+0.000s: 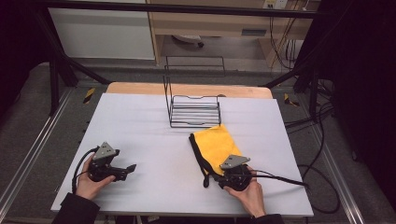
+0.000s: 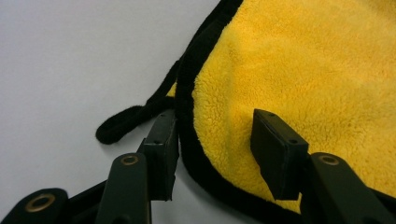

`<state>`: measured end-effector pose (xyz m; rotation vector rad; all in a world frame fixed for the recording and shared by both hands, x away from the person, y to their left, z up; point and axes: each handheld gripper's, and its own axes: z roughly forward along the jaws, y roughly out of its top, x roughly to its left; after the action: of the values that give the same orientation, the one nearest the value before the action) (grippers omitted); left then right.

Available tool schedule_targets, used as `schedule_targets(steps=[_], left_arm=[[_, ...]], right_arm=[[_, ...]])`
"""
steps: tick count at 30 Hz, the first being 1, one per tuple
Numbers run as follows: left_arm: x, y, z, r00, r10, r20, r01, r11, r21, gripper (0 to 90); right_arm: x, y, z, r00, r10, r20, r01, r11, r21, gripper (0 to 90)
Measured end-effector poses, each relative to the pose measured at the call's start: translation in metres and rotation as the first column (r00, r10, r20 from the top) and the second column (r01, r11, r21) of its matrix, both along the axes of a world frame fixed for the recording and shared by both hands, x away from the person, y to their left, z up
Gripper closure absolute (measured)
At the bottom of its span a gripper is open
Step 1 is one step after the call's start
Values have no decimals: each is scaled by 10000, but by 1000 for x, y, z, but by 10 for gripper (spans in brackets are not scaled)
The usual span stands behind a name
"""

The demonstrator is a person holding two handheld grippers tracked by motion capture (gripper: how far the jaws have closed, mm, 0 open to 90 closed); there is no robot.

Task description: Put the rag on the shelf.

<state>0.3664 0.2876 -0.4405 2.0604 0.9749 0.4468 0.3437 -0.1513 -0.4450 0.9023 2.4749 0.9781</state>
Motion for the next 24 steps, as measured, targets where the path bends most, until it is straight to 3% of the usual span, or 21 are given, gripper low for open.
schedule_targets(steps=[4, 9, 13, 19, 24], left_arm=[[0, 0, 0, 10000, 3, -2, -3, 10000, -14, 75], [-1, 0, 0, 10000, 11, 8, -11, 10000, -9, 75], [-1, 0, 0, 10000, 7, 6, -7, 10000, -4, 75], [-1, 0, 1, 10000, -27, 4, 27, 10000, -7, 76], [-1, 0, 1, 10000, 20, -19, -20, 9999, -114, 78]], right_arm=[[1, 1, -1, 10000, -51, 65, 51, 10000, -18, 581], [-6, 2, -5, 9980, 317, 550, -297, 9989, -371, 580], [-4, 2, -5, 9959, 349, 837, -278, 9961, -840, 714], [3, 0, 1, 9996, -240, 156, 247, 9986, -459, 793], [3, -2, 12, 9992, -395, 114, 395, 9992, 46, 803]])
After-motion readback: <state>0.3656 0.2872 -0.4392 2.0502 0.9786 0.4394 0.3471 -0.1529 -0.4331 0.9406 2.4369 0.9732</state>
